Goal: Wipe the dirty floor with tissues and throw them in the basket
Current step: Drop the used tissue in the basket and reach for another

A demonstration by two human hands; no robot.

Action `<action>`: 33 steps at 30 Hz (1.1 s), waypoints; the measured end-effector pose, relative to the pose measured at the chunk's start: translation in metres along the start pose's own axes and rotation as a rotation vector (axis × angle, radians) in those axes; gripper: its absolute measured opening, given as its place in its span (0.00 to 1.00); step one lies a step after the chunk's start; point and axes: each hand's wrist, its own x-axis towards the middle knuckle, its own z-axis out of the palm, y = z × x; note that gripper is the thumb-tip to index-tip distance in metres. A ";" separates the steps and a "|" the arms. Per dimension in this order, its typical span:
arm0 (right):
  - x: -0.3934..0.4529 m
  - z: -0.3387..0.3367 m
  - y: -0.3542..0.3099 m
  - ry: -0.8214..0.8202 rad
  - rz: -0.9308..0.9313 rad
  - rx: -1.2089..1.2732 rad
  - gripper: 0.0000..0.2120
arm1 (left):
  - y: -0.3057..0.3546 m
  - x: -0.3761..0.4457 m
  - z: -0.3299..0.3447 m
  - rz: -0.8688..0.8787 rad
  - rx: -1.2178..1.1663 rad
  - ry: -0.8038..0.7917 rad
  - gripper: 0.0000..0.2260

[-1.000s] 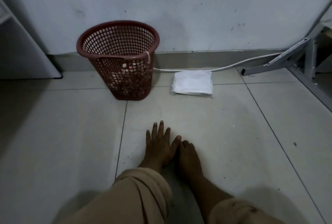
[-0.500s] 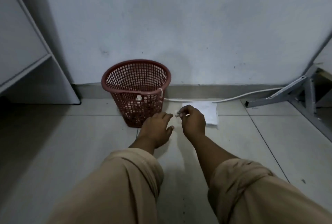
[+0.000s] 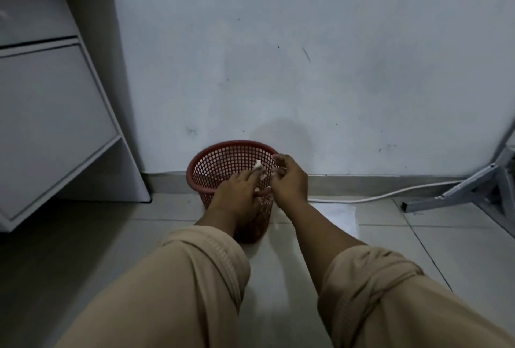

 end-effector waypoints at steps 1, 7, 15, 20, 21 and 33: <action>0.001 -0.001 0.001 -0.008 0.007 0.005 0.18 | -0.002 0.000 -0.001 -0.008 0.007 -0.011 0.29; 0.009 -0.033 0.022 0.034 -0.004 -0.063 0.14 | 0.009 0.006 0.003 0.031 0.021 -0.021 0.28; 0.017 -0.082 0.069 0.017 0.008 -0.182 0.16 | 0.070 0.024 0.030 0.170 -0.015 0.013 0.31; 0.021 -0.105 0.099 -0.028 0.010 -0.286 0.18 | 0.104 0.034 0.060 0.261 -0.020 -0.086 0.30; 0.021 -0.108 0.105 -0.039 0.009 -0.310 0.18 | 0.108 0.035 0.067 0.270 -0.012 -0.099 0.30; 0.040 -0.124 0.200 -0.257 -0.030 -0.735 0.17 | 0.138 0.039 0.181 0.250 0.116 -0.404 0.35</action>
